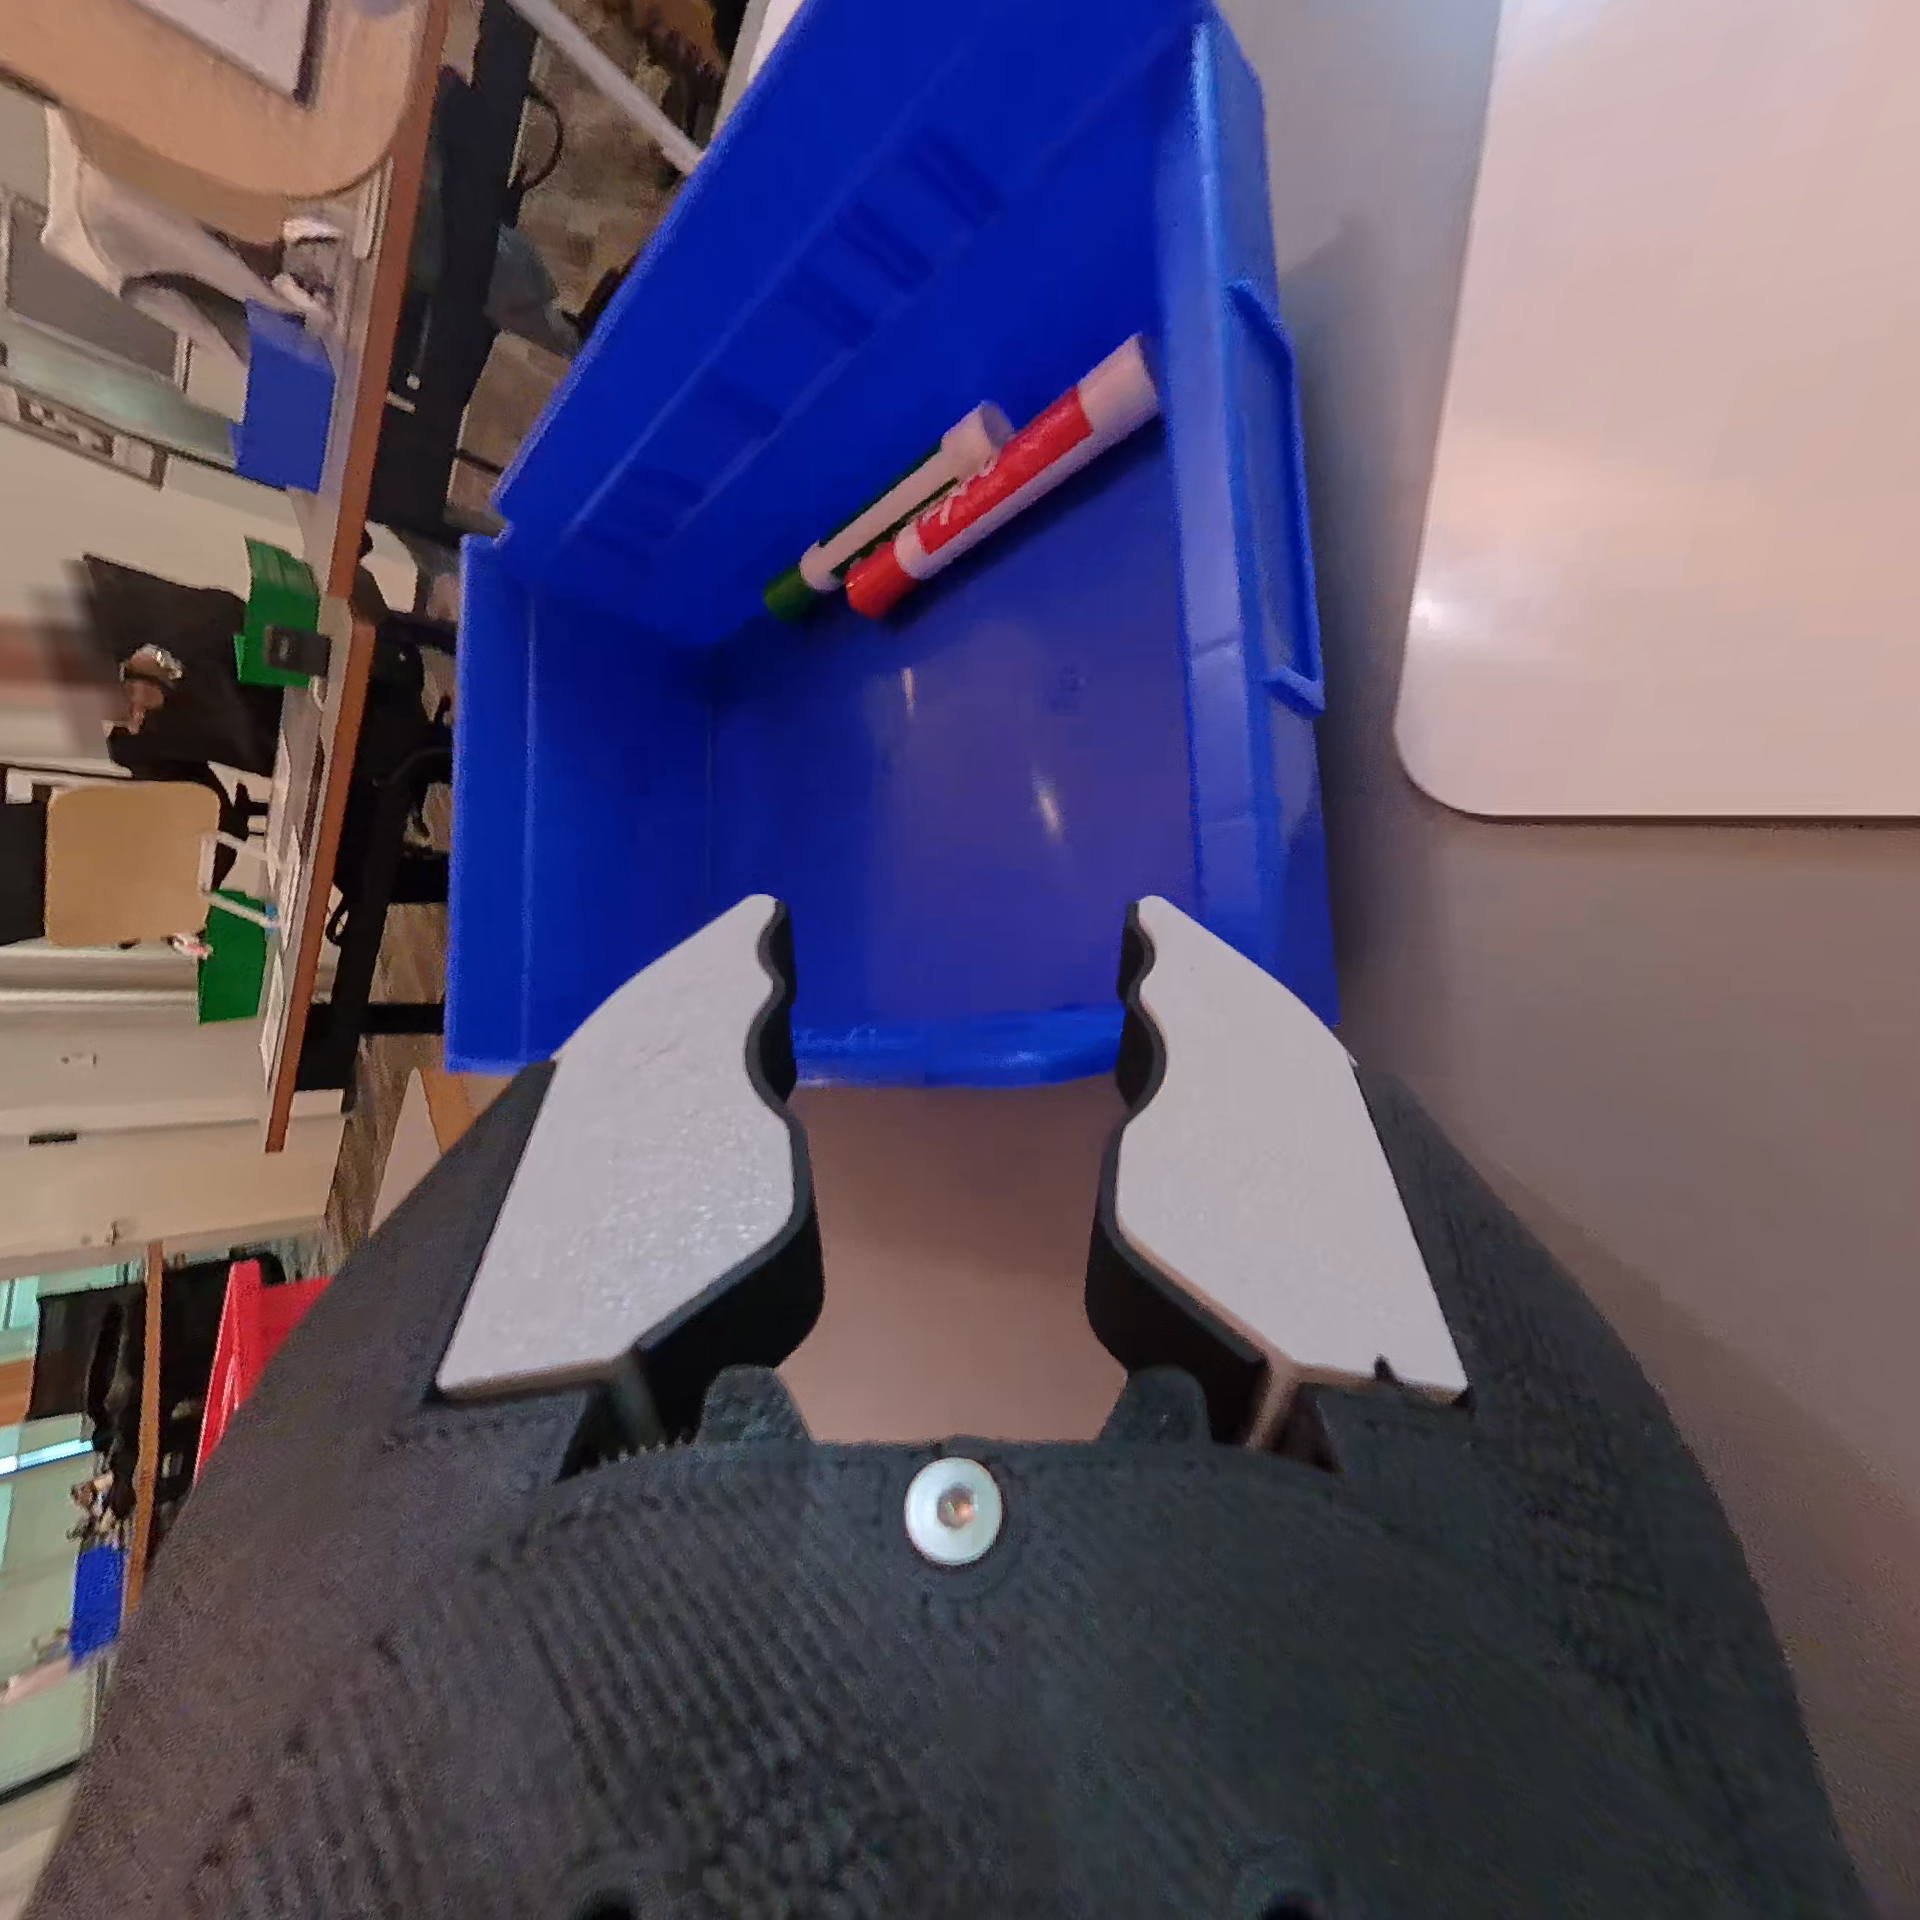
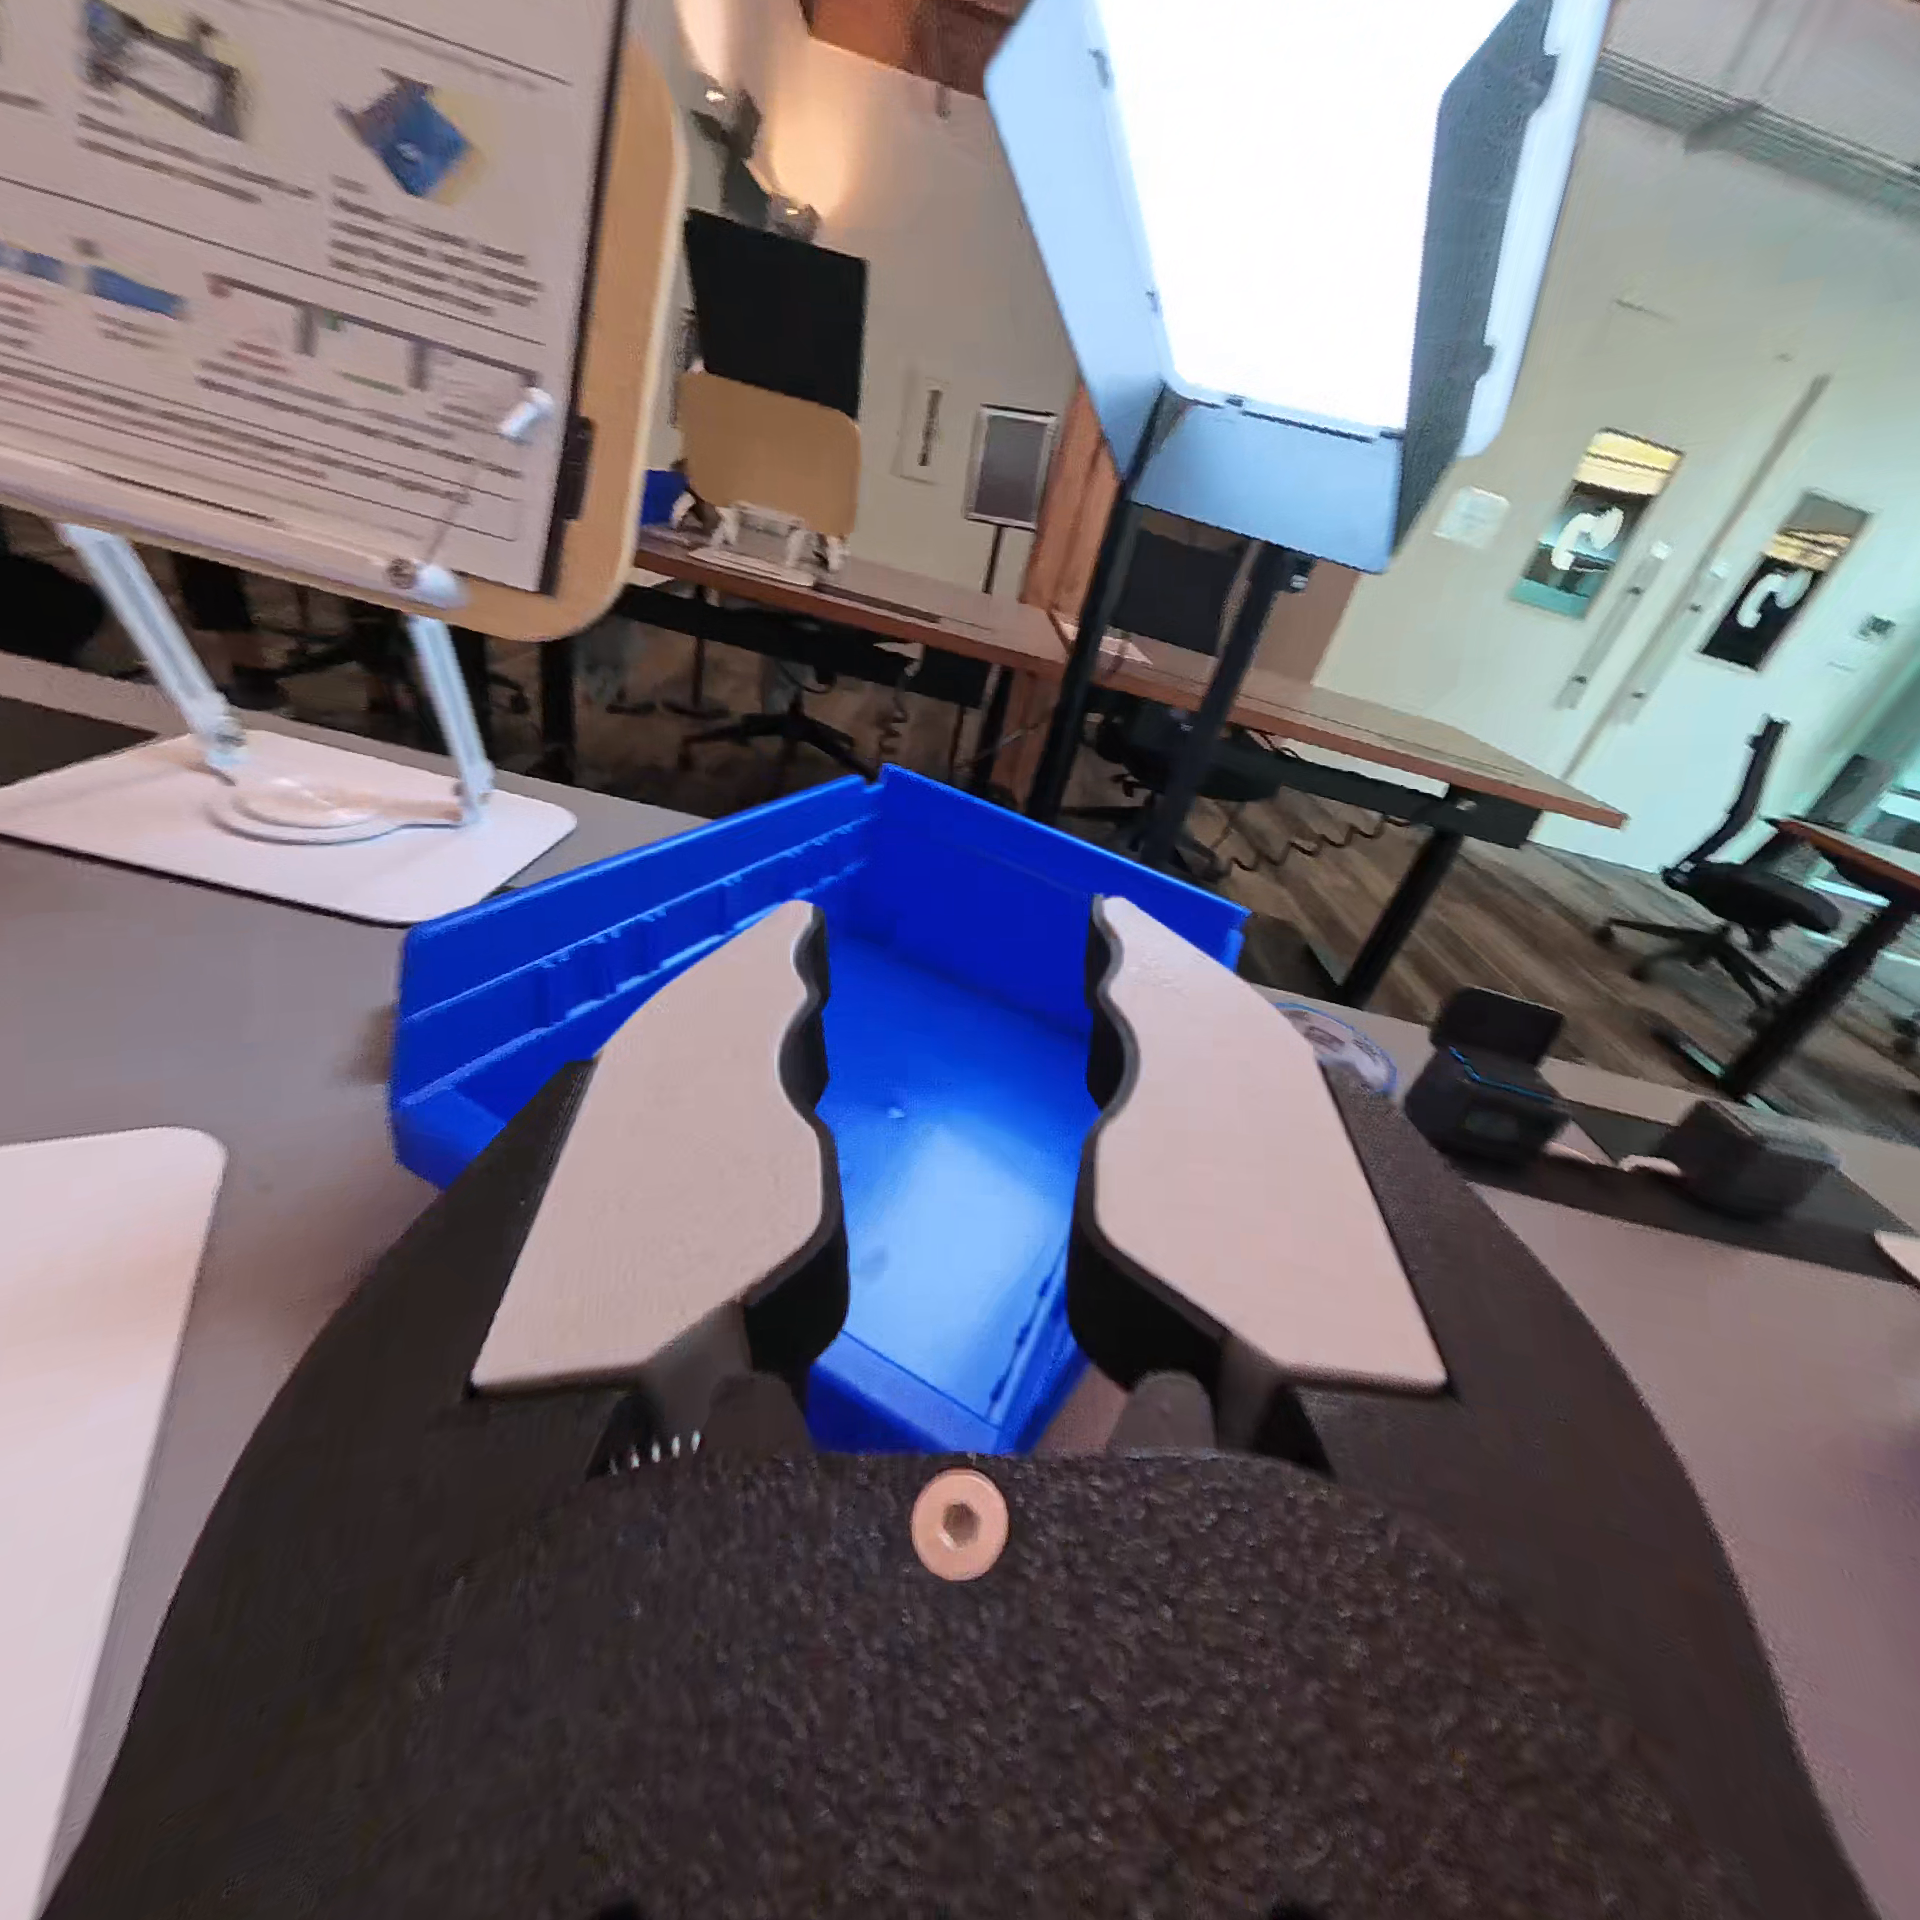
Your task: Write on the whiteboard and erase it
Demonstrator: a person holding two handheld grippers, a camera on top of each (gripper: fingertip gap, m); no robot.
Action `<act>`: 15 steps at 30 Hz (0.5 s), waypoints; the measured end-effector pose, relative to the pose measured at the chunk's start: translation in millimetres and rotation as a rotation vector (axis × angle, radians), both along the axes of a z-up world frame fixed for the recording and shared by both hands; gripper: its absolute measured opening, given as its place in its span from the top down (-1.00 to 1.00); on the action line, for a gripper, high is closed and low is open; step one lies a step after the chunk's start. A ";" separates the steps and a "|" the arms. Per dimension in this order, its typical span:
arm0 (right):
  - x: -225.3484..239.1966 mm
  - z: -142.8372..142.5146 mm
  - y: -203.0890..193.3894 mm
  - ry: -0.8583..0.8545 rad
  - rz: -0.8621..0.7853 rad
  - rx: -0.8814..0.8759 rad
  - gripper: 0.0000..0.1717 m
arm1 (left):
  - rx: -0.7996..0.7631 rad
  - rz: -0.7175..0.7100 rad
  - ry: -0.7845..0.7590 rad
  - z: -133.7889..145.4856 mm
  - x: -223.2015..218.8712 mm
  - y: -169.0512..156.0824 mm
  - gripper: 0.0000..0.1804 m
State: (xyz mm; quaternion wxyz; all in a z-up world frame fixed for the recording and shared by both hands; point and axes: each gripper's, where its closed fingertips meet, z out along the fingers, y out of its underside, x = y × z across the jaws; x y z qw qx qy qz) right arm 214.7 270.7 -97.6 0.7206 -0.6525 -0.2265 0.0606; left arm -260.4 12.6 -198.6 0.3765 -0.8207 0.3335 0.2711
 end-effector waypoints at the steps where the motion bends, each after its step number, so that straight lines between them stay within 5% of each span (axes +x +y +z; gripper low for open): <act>1: -9.7 -3.3 -1.6 -0.019 0.034 -0.004 0.46 | 0.005 0.021 -0.001 3.9 -5.1 -1.7 0.35; 5: -39.8 -33.7 0.8 -0.137 0.114 -0.048 0.52 | 0.040 0.109 0.026 21.2 -27.9 -9.0 0.36; 9: -57.8 -64.3 7.4 -0.120 0.164 -0.156 0.56 | 0.144 -0.029 -0.064 41.7 11.7 0.4 0.47; 15: -57.8 -78.5 12.4 -0.096 0.169 -0.211 0.58 | -0.218 -0.126 0.039 -6.8 64.9 30.9 0.27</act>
